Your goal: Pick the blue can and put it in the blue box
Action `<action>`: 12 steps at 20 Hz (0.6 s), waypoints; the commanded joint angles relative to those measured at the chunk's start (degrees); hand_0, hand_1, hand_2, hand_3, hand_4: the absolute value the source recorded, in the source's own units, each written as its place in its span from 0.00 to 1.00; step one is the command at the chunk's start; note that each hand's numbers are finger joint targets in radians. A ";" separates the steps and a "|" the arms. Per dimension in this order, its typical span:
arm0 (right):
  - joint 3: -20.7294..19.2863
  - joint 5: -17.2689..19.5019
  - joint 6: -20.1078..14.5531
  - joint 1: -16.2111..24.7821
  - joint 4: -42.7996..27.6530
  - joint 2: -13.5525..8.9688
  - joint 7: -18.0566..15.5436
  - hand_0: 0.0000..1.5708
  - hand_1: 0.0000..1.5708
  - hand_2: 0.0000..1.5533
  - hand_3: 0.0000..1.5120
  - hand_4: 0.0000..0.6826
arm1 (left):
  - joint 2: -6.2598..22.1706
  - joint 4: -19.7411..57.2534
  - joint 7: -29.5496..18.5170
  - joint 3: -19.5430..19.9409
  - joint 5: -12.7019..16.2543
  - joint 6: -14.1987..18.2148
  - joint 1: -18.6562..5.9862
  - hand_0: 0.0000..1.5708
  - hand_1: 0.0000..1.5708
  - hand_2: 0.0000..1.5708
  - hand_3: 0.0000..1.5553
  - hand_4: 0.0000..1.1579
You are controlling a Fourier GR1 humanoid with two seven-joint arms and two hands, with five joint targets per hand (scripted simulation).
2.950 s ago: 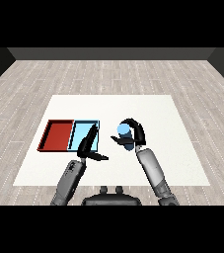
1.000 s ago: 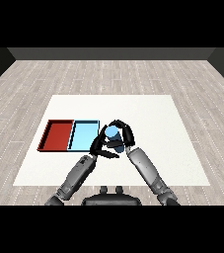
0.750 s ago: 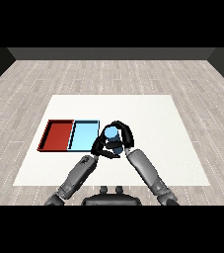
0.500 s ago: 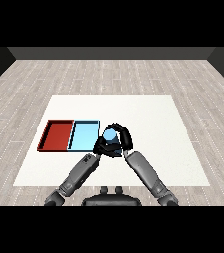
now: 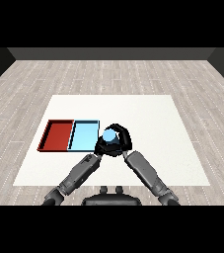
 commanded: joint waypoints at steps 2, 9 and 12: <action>2.26 -2.91 -1.60 -0.66 -0.91 0.88 0.39 0.93 0.93 0.93 0.92 0.92 | -1.24 8.06 -7.35 0.43 10.55 -1.88 -4.63 1.00 1.00 1.00 0.95 0.65; 0.07 -3.13 -0.55 -0.03 -2.26 0.88 0.95 0.90 0.90 0.93 0.92 0.88 | -1.25 7.38 -10.49 -0.90 10.59 -0.14 -5.62 1.00 1.00 1.00 0.97 0.89; 2.05 -7.33 -0.10 -0.63 -0.54 0.89 -2.87 0.82 0.82 0.87 0.85 0.69 | -1.25 8.46 -13.74 0.06 9.90 -0.97 -4.68 1.00 1.00 1.00 0.98 0.95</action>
